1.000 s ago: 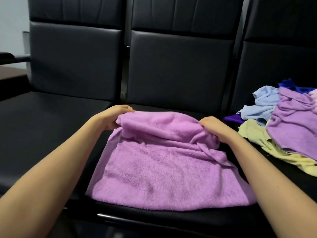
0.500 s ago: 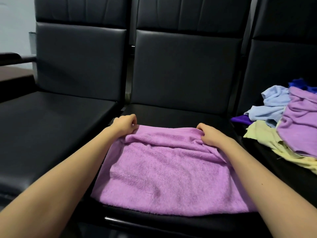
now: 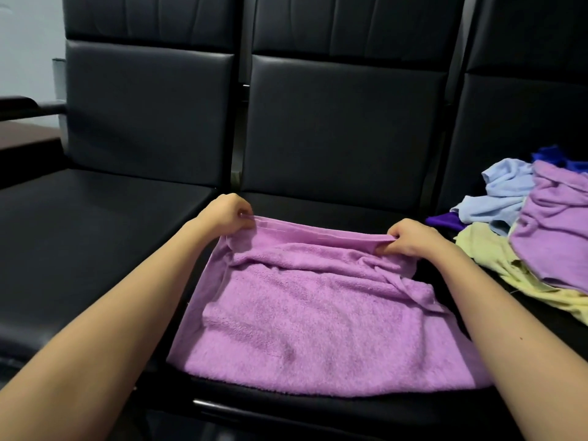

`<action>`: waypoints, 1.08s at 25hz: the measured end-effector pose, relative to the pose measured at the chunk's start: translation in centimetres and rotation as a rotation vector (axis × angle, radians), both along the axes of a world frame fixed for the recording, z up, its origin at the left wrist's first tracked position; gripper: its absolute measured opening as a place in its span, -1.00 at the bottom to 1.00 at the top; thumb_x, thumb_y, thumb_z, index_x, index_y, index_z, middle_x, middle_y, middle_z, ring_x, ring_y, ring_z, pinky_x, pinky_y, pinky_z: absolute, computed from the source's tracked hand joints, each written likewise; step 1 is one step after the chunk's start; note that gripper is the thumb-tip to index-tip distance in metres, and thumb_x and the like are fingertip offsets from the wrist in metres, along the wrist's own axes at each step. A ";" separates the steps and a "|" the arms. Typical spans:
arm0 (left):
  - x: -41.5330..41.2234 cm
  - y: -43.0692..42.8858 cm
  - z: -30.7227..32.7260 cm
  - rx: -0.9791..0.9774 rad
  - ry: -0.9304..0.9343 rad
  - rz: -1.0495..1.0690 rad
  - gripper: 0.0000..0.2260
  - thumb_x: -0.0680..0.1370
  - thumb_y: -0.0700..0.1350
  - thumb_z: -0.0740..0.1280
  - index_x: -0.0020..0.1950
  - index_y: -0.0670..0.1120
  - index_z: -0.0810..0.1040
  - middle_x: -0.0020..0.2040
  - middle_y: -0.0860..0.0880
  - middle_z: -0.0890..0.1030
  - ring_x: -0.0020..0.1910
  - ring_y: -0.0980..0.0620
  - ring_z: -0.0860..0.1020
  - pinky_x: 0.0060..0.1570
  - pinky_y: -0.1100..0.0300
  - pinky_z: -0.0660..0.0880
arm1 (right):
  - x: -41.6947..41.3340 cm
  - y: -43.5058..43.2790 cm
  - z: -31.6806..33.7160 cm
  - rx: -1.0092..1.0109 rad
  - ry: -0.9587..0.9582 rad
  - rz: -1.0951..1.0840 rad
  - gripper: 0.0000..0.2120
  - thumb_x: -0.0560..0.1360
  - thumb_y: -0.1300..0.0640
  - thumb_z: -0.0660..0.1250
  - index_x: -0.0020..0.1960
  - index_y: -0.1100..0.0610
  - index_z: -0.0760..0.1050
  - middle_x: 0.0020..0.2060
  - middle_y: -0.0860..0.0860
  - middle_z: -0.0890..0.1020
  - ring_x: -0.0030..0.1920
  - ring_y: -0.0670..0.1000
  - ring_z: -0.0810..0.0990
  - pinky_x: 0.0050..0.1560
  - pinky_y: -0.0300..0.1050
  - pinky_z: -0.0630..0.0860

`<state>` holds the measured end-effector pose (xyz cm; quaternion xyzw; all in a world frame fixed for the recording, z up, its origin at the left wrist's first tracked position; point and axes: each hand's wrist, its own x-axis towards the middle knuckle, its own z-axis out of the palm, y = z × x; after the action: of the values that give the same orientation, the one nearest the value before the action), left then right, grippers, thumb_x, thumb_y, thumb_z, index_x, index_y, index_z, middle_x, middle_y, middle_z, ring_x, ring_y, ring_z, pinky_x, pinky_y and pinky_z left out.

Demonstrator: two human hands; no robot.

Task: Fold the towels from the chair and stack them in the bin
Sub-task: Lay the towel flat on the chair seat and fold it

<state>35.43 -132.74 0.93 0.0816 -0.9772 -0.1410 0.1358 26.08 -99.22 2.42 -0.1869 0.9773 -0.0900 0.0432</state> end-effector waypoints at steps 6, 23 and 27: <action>-0.4 0.2 -0.2 -0.077 -0.025 -0.070 -0.77 0.48 -0.31 0.27 0.04 -0.19 0.66 0.02 -0.13 0.67 0.05 -0.12 0.58 0.00 0.17 0.44 | -0.2 1.3 0.2 -0.147 -0.155 0.127 -0.84 0.56 0.20 0.22 -0.12 0.18 0.55 -0.21 0.09 0.60 -0.19 -0.01 0.48 -0.20 -0.13 0.39; -3.2 3.0 9.9 -0.171 -0.401 -0.099 -0.72 0.59 -0.02 0.21 0.02 -0.16 0.64 -0.12 -0.10 0.69 -0.09 -0.09 0.62 -0.32 0.35 0.30 | -3.3 0.4 8.3 -0.779 -0.269 -0.488 -0.72 0.46 0.43 0.23 -0.35 0.17 0.38 -0.54 0.04 0.52 -0.51 -0.05 0.54 -0.41 -0.31 0.51; -6.4 3.6 14.7 0.644 0.423 0.113 -0.85 0.51 -0.24 0.26 -0.07 -0.24 0.62 -0.21 -0.12 0.58 -0.13 -0.01 0.53 -0.20 0.21 0.43 | -4.6 0.4 14.3 -0.908 0.269 -0.373 -0.76 0.44 0.36 0.25 -0.03 0.20 0.66 -0.29 -0.06 0.70 -0.15 -0.03 0.61 -0.34 -0.42 0.43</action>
<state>29.02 -129.10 15.61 0.1427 -0.8274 -0.4464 0.3095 21.51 -98.78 16.69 -0.0189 0.8532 -0.4871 -0.1853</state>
